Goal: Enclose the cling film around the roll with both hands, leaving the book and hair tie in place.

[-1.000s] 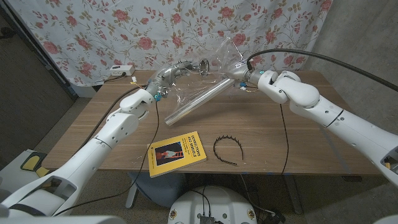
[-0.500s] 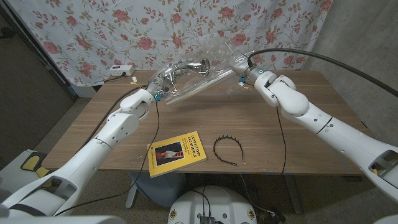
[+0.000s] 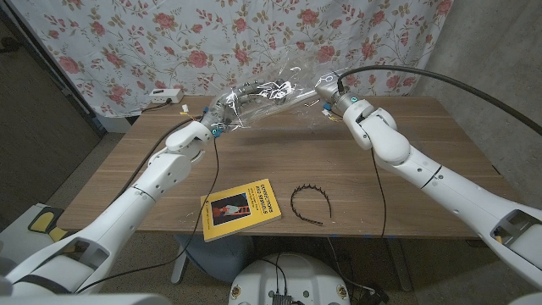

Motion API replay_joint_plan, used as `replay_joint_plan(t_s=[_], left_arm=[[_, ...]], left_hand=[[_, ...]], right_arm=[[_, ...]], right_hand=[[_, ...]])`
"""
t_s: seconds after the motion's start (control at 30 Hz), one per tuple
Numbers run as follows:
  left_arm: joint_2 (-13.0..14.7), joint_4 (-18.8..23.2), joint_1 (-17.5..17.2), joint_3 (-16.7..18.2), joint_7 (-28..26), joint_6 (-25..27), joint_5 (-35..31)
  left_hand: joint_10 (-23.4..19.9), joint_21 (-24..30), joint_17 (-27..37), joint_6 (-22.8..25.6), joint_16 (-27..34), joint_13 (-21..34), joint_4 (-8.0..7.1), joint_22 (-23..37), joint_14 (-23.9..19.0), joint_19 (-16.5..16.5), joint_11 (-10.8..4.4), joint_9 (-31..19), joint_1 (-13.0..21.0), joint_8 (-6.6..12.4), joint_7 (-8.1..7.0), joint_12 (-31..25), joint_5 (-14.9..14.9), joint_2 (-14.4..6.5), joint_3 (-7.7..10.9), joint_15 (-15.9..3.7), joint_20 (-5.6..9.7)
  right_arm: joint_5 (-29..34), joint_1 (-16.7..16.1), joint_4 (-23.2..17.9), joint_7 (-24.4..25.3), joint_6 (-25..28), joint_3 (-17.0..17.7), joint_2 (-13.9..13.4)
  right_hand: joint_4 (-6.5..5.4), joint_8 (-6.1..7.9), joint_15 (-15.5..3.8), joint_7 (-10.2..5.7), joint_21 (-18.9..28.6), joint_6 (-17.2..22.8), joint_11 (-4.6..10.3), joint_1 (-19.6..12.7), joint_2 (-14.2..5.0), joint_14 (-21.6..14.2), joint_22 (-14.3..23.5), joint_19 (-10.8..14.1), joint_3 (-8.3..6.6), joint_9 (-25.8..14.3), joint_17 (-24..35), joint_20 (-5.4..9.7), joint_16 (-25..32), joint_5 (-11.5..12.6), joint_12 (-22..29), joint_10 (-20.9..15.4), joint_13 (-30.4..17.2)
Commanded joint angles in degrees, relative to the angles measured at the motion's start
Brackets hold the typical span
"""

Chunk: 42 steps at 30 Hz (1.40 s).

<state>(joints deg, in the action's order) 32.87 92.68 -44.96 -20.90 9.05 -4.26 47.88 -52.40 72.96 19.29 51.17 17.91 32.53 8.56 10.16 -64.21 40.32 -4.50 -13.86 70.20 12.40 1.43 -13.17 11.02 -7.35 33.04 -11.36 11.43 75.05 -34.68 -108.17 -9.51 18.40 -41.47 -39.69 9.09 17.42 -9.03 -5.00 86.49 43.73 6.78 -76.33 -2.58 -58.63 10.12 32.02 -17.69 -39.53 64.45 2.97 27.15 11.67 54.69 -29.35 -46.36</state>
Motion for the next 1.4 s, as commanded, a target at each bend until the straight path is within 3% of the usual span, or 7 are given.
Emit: replay_joint_plan(t_s=[0.03, 0.53, 1.1, 1.4], left_arm=[[-0.6, -1.1, 0.6, -0.6, 1.1, 0.0, 0.2], [-0.5, -0.8, 0.1, -1.4, 4.9, 0.5, 1.8], [0.4, 1.3, -2.0, -0.5, 5.3, 0.2, 3.0], [0.6, 2.1, -2.7, -0.4, 4.9, 0.3, 3.4]], left_hand=[[-0.2, 0.3, 0.2, 0.3, -0.2, 0.1, 0.29, 0.1, -1.8, -0.1, -0.03, 0.0, 0.3, -0.21, -0.33, 0.0, 0.3, -0.1, 0.78, -1.56, 0.35], [-0.1, 0.2, 0.2, 0.2, -0.1, 0.1, 0.33, 0.1, -1.8, -0.2, 0.25, 0.0, 0.4, -0.23, -0.14, 0.1, 0.4, -0.1, 0.83, -1.53, 0.41], [-0.2, 0.4, 0.3, 0.3, -0.1, 0.0, 0.45, 0.1, -1.8, -0.1, 0.32, 0.0, 0.6, -0.20, 0.06, 0.1, 0.4, -0.1, 0.90, -1.53, 0.47], [-0.2, 0.4, 0.3, 0.3, -0.2, 0.1, 0.42, 0.1, -1.8, -0.1, 0.16, 0.0, 0.6, -0.22, 0.02, 0.1, 0.4, -0.1, 0.90, -1.51, 0.45]], right_arm=[[0.1, -0.3, 1.1, 3.6, 3.4, -0.8, 1.3], [1.5, 1.2, 2.5, 4.3, 5.4, -2.4, 2.4], [2.6, 3.7, 4.7, 2.3, 6.9, -3.6, 3.3], [2.4, 3.9, 5.0, 2.0, 9.5, -3.3, 4.2]], right_hand=[[0.15, -0.08, -3.84, -0.10, 0.1, 0.4, -0.16, -5.2, -4.38, -0.9, 0.0, 0.8, 0.07, 0.1, -0.1, 8.40, 0.3, 0.4, 0.3, -0.8, 0.2], [0.02, -0.32, -3.85, -0.13, -0.2, 0.8, -0.18, -5.2, -4.16, -1.1, 0.0, 1.3, 0.16, 0.5, -0.3, 8.32, 0.1, 0.8, 0.5, -1.1, 0.5], [0.00, -0.56, -3.82, -0.10, -0.5, 1.2, -0.17, -5.4, -3.91, -1.3, 0.0, 1.8, 0.23, 0.9, -0.2, 8.31, 0.0, 1.1, 0.8, -1.3, 0.7], [0.07, -0.56, -3.80, 0.51, -0.4, 1.8, -1.11, -5.6, -3.77, -2.1, 0.0, 2.7, 0.40, 1.1, -0.3, 8.36, 0.2, 1.5, 1.0, -2.6, 1.3]])
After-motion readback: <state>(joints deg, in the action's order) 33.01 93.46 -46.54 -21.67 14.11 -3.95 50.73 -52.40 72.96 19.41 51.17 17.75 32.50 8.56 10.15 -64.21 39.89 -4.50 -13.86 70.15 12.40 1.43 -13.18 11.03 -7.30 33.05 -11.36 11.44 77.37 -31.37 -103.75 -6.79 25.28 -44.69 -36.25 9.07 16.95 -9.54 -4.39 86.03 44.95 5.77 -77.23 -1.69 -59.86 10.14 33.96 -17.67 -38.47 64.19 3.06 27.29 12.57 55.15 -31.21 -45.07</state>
